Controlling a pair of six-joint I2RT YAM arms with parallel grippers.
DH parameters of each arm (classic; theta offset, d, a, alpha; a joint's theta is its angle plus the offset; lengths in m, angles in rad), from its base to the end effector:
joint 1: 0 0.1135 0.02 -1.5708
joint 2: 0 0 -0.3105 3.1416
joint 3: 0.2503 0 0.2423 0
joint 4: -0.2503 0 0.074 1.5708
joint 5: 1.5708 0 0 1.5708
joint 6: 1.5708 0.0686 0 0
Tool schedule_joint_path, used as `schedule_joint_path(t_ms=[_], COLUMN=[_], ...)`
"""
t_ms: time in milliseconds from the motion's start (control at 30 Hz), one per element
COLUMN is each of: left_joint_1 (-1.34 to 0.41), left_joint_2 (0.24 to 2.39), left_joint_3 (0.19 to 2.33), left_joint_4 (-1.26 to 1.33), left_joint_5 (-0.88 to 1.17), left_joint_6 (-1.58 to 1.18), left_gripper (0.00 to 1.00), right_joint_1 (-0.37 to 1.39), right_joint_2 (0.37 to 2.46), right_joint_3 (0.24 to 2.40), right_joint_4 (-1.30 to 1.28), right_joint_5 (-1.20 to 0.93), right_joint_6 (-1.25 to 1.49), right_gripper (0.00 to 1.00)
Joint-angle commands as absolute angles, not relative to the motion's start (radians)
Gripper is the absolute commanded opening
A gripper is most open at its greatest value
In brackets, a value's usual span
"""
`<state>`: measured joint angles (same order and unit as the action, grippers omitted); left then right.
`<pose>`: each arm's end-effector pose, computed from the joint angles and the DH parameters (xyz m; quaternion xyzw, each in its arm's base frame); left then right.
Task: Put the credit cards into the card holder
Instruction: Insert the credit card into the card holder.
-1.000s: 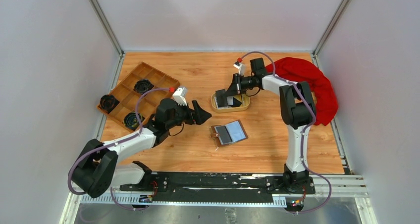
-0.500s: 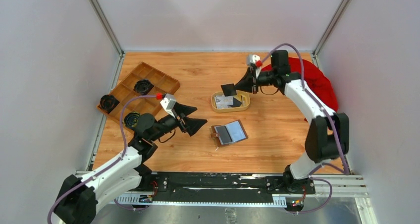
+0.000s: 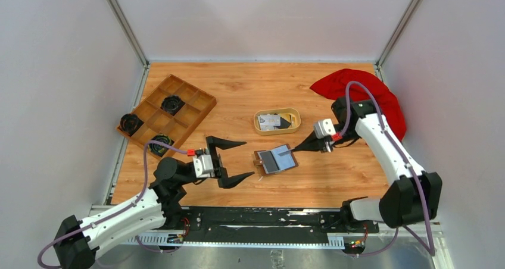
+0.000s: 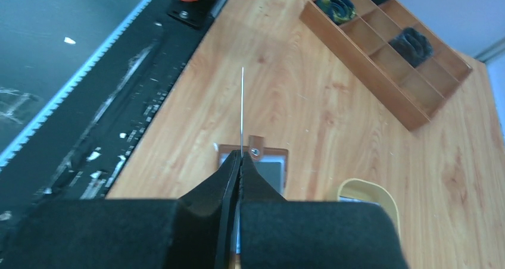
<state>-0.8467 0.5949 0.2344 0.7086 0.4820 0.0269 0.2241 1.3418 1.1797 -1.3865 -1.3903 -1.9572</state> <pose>0.0625 -0.1187 0.3068 0.4129 0.4224 -0.4425 0.6747 0.1730 0.1086 0.3509 -0.6844 0.3484 0.4082 0.4936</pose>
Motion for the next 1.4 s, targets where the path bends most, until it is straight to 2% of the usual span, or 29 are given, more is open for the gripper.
schedule_joint_path(t_ms=[0, 400, 533, 800, 900, 1033, 1100, 1133, 1167, 1233, 1267, 1333, 1367], left_joint_1=[-0.904, -1.082, -1.089, -1.099, -1.100, -1.098, -1.098, -1.099, -1.097, -1.081, -1.060, -0.997, -0.962], left_joint_2=[0.649, 0.981, 1.060, 1.178, 1.201, 1.228, 1.238, 1.243, 1.248, 1.253, 1.256, 1.268, 1.278], left_joint_3=[0.232, 0.385, 0.402, 0.454, 0.456, 0.462, 0.460, 0.459, 0.459, 0.455, 0.451, 0.429, 0.414], left_joint_4=[0.726, 0.764, 0.883, 0.960, 0.992, 1.008, 1.015, 1.020, 1.021, 1.014, 1.011, 1.029, 1.046], left_joint_5=[0.431, 0.309, 0.317, 0.373, 0.386, 0.411, 0.420, 0.420, 0.411, 0.398, 0.398, 0.416, 0.424], left_joint_6=[0.183, 0.122, 0.080, 0.009, -0.019, -0.058, -0.086, -0.103, -0.128, -0.193, -0.245, -0.377, -0.444], left_gripper=[0.96, 0.79, 0.70, 0.51, 0.38, 0.00, 0.00, 0.00, 0.00, 0.00, 0.00, 0.00, 0.00], right_joint_1=[0.239, 0.239, 0.239, 0.240, 0.239, 0.239, 0.240, 0.240, 0.240, 0.240, 0.238, 0.236, 0.235], right_joint_2=[1.229, 1.205, 1.215, 1.241, 1.252, 1.266, 1.275, 1.279, 1.283, 1.290, 1.291, 1.293, 1.295], right_joint_3=[1.112, 1.033, 1.032, 1.032, 1.035, 1.038, 1.042, 1.044, 1.049, 1.060, 1.065, 1.070, 1.071], right_joint_4=[-1.598, -1.601, -1.602, -1.603, -1.602, -1.600, -1.598, -1.594, -1.579, -1.539, -1.508, -1.413, -1.354], right_joint_5=[-1.440, -1.461, -1.463, -1.458, -1.458, -1.466, -1.470, -1.474, -1.478, -1.474, -1.466, -1.441, -1.420], right_joint_6=[-2.652, -2.654, -2.648, -2.638, -2.623, -2.594, -2.569, -2.543, -2.503, -2.387, -2.289, -2.103, -1.988], right_gripper=[0.00, 0.00, 0.00, 0.00, 0.00, 0.00, 0.00, 0.04, 0.13, 0.40, 0.50, 0.61, 0.62])
